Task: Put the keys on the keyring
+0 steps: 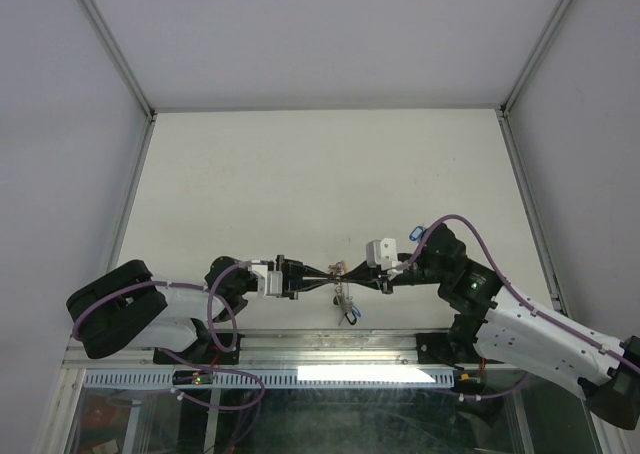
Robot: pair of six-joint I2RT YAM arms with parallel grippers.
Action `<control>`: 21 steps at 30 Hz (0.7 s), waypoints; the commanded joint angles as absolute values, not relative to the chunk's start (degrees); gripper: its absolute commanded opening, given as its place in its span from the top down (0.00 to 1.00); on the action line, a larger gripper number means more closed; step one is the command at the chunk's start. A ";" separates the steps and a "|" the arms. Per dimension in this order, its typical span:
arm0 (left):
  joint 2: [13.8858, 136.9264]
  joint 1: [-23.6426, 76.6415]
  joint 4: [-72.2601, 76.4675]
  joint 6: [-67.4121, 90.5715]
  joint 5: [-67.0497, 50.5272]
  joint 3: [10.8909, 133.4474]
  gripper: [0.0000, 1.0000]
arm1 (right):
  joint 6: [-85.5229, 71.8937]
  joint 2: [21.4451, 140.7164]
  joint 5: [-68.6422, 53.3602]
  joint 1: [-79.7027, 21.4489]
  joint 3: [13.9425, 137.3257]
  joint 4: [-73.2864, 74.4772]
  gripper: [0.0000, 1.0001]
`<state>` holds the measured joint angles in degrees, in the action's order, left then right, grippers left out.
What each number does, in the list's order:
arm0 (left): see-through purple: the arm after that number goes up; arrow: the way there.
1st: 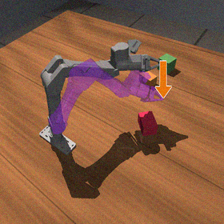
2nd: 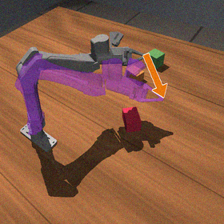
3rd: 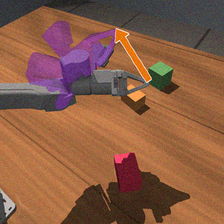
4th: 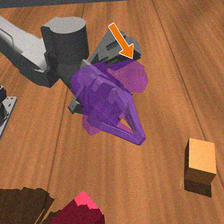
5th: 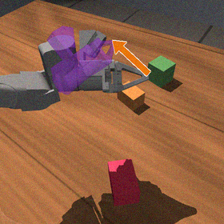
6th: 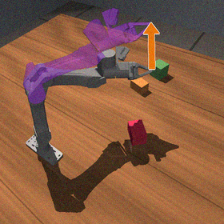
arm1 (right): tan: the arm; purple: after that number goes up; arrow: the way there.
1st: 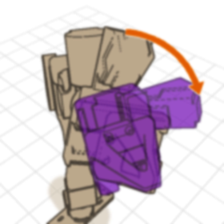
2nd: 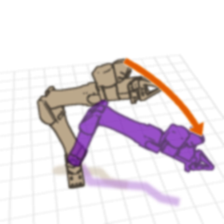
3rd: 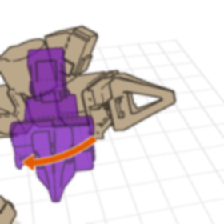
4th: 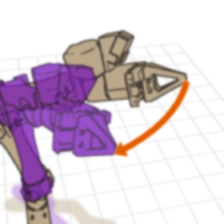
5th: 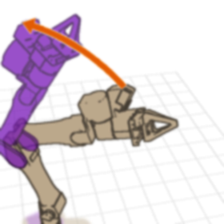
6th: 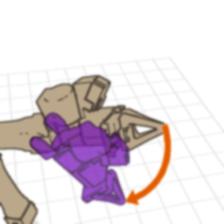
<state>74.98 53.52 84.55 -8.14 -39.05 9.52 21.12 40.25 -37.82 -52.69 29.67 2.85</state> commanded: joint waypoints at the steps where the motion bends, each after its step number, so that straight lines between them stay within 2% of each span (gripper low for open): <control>1: 74.43 53.44 96.59 -7.46 -38.03 11.93 1.00 | 21.98 40.94 -38.29 -53.17 32.99 -0.44 1.00; 5: 73.77 53.44 96.30 -7.02 -37.18 11.71 1.00 | 24.41 39.12 -35.20 -53.15 34.03 3.17 1.00; 9: 72.02 53.35 94.57 -7.22 -35.87 11.14 0.80 | 28.54 37.62 -31.46 -53.17 36.37 10.19 1.00; 12: 69.91 53.36 92.24 -7.83 -35.05 10.54 0.74 | 31.77 37.40 -29.61 -53.15 38.40 15.93 1.00; 21: 60.63 53.35 77.90 -10.45 -29.74 9.34 0.71 | 37.63 39.04 -25.49 -53.16 42.07 24.04 1.00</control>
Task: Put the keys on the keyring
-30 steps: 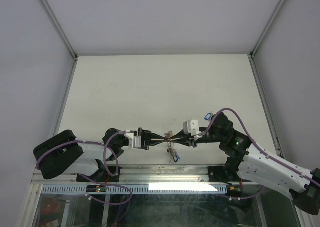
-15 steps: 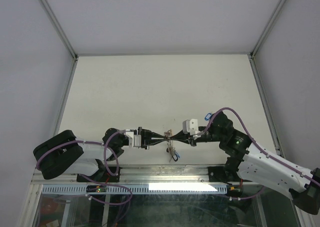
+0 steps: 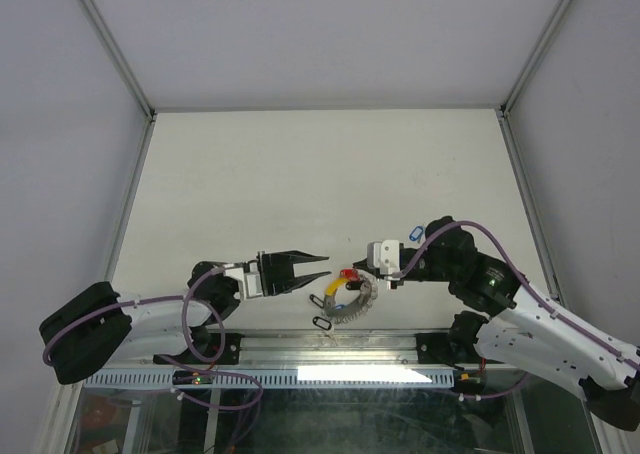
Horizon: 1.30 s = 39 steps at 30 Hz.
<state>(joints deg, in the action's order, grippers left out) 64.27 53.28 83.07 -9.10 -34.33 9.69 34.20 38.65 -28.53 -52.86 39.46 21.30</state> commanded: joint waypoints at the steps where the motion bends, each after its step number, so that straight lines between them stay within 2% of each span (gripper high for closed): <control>1: 59.73 53.35 75.31 -9.88 -27.61 9.63 0.71 | 37.28 39.15 -25.07 -53.11 41.91 23.81 1.00; 4: 57.17 53.35 65.62 -6.41 -19.07 11.65 0.70 | 33.17 39.47 -21.74 -53.13 40.93 21.21 1.00; 9: 57.05 53.35 46.30 -1.37 -5.90 18.76 0.70 | 19.79 41.93 -13.16 -53.09 40.70 17.57 0.80; 13: 59.41 53.09 38.03 3.35 0.55 23.33 0.64 | 10.70 45.12 -10.11 -53.09 41.27 19.26 0.74; 17: 61.94 51.26 32.41 9.29 0.93 27.29 0.46 | 4.17 46.31 -7.16 -53.01 40.61 19.66 0.69; 18: 62.61 50.45 30.39 10.83 0.64 28.77 0.38 | 2.33 46.23 -5.97 -53.00 40.51 19.92 0.66; 19: 63.45 49.59 27.42 13.67 0.43 31.22 0.25 | 0.59 46.22 -4.80 -52.95 40.90 20.62 0.63; 21: 65.39 47.18 19.28 16.84 -0.55 35.55 0.11 | -1.70 46.33 -3.37 -52.29 41.57 21.15 0.58; 23: 67.85 44.51 14.51 18.81 -1.94 38.45 0.09 | -4.46 47.25 -2.81 -49.86 42.51 22.13 0.50; 26: 68.31 41.04 12.73 21.36 -1.64 38.90 0.08 | -8.15 49.74 -9.51 -41.68 43.08 23.10 0.46; 28: 67.01 39.26 12.67 23.03 -0.20 38.20 0.07 | -9.98 52.65 -17.20 -36.12 42.73 23.66 0.46; 30: 65.47 37.30 11.57 24.45 1.62 37.82 0.07 | -10.38 55.46 -22.16 -34.66 42.19 23.92 0.47; 34: 62.91 34.62 9.34 25.31 3.91 38.01 0.07 | -12.03 58.89 -18.76 -39.61 40.14 21.85 0.55; 37: 61.94 34.15 8.69 25.31 4.55 38.25 0.06 | -13.49 62.55 -16.49 -46.40 40.08 20.39 0.71; 39: 61.79 34.10 8.55 25.31 5.08 38.25 0.06 | -14.44 66.04 -15.71 -50.17 39.91 18.96 0.78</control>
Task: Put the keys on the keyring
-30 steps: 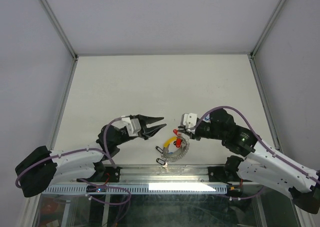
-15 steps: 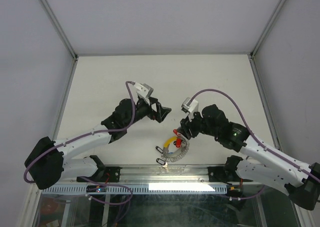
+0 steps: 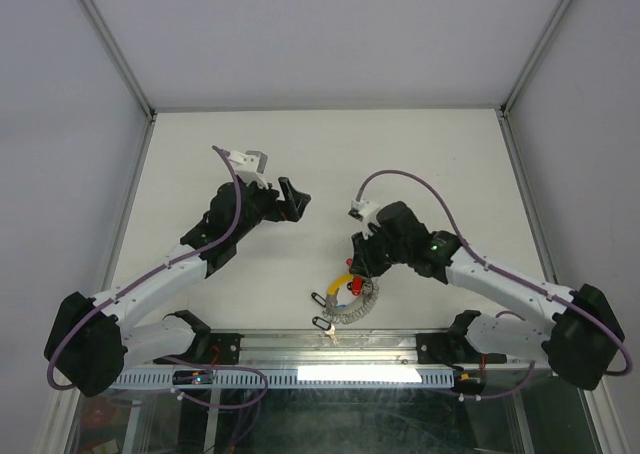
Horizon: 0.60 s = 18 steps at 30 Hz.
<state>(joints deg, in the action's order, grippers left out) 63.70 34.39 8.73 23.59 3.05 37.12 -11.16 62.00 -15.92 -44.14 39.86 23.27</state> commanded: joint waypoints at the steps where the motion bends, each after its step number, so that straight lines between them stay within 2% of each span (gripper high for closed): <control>1: 61.79 34.10 8.51 25.31 5.36 38.29 0.06 | -14.49 68.12 -15.06 -51.78 39.97 18.40 0.80; 8: 61.10 34.01 7.48 24.95 6.17 38.20 0.06 | -12.67 81.51 -17.33 -54.80 40.41 14.53 0.86; 11: 60.68 34.01 6.72 24.13 6.70 38.52 0.07 | -12.92 86.88 -12.90 -53.49 42.28 14.56 0.87; 18: 60.95 33.79 3.32 23.67 8.39 42.59 0.07 | -15.94 91.52 -1.04 -40.78 44.62 9.80 0.72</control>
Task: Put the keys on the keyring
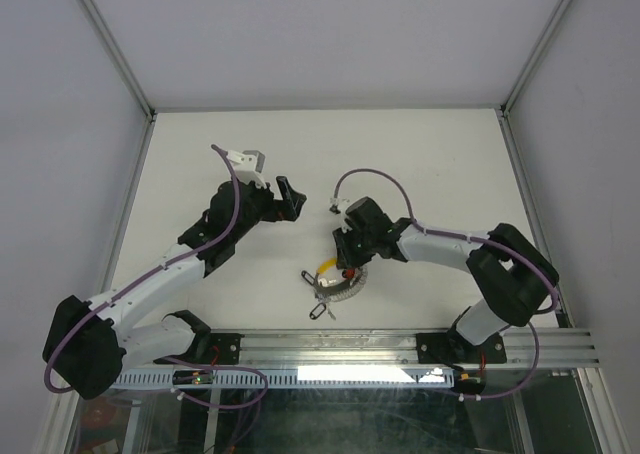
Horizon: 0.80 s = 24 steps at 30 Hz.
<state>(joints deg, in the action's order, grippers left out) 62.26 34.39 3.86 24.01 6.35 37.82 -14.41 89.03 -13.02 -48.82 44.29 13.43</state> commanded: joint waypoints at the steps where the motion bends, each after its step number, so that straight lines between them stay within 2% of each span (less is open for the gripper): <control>1: 61.11 33.83 2.67 23.58 8.84 43.16 0.07 | -16.58 91.77 -0.21 -38.08 44.71 8.03 0.71; 7: 60.85 33.66 -0.32 23.30 11.41 45.36 0.06 | -18.18 93.03 0.64 -25.98 45.79 1.66 0.59; 11: 60.77 33.27 -2.06 22.87 11.49 46.23 0.01 | -14.36 89.90 -11.38 -23.43 46.11 -2.27 0.48; 16: 61.77 28.98 -4.86 23.95 7.72 47.84 0.01 | -16.39 79.89 -21.64 -23.38 44.45 -4.41 0.17; 21: 61.25 20.13 -6.60 25.55 0.81 48.71 0.01 | -17.19 64.71 -19.46 -23.32 38.98 -8.25 0.02; 24: 59.55 17.97 -8.05 25.06 2.27 49.14 0.01 | -15.20 56.16 -13.42 -23.30 37.25 -6.10 0.01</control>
